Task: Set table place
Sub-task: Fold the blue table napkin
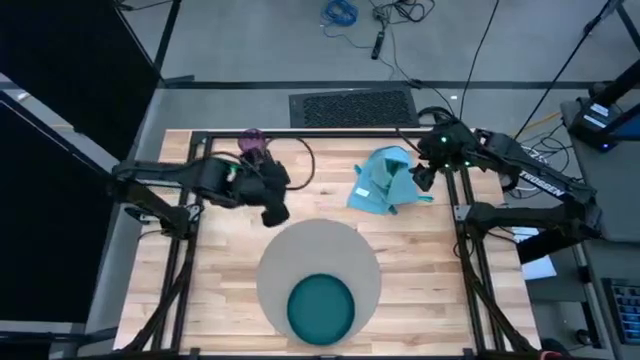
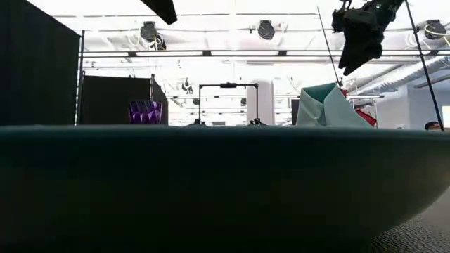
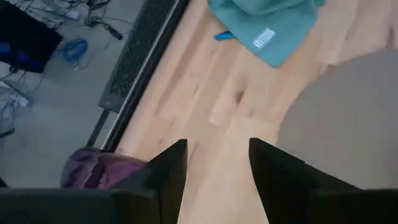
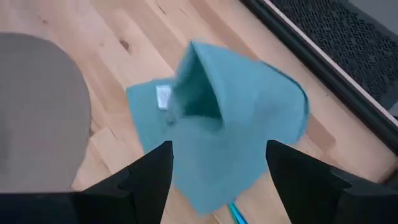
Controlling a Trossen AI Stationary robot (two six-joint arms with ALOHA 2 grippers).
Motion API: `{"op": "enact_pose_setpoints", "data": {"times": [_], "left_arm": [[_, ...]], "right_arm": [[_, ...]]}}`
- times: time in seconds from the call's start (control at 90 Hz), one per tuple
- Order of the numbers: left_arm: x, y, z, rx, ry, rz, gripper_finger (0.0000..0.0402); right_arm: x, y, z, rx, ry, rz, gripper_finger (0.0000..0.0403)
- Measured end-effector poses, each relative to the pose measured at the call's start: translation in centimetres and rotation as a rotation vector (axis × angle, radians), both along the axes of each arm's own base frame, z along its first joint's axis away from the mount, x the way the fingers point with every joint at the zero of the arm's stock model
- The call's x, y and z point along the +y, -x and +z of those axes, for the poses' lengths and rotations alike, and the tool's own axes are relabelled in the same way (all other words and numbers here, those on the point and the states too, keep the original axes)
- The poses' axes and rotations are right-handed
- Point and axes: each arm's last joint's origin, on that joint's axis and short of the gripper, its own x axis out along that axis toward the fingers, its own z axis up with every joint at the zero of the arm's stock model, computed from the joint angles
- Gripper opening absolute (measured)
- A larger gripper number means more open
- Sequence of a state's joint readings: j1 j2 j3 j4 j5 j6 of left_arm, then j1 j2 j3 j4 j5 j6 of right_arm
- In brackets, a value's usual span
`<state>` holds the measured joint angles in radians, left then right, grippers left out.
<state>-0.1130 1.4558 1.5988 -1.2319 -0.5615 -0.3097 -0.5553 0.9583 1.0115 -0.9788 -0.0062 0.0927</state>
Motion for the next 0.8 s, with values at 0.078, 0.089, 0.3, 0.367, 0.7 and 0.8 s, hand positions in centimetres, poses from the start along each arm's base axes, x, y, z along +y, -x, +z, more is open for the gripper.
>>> {"op": "enact_pose_setpoints", "data": {"times": [0.078, 0.089, 0.3, 0.367, 0.7, 0.8], "left_arm": [[0.2, 0.7, -0.6, 0.004, 0.003, 0.006, 0.0157], [0.2, 0.7, -0.8, 0.002, 0.003, 0.007, 0.0157], [0.3, 1.4, -4.0, 0.011, 0.013, 0.01, 0.0157], [0.4, 1.1, -4.9, 0.0, 0.02, -0.012, 0.0157], [0.5, 0.2, -6.8, -0.031, 0.046, -0.086, 0.0157], [0.5, 0.2, -6.8, -0.032, 0.047, -0.086, 0.0157]], "right_arm": [[0.2, -0.6, -1.2, 0.043, -0.011, 0.021, 0.0242], [0.3, -0.7, -1.4, 0.052, -0.012, 0.021, 0.0242], [1.3, -0.1, -3.8, 0.199, -0.023, -0.052, 0.0242], [1.4, 0.0, -4.4, 0.212, -0.023, -0.074, 0.0242], [0.7, -1.5, -6.9, 0.098, -0.024, -0.096, 0.0242], [0.4, -2.0, -7.8, 0.117, -0.019, -0.09, 0.0232]]}}
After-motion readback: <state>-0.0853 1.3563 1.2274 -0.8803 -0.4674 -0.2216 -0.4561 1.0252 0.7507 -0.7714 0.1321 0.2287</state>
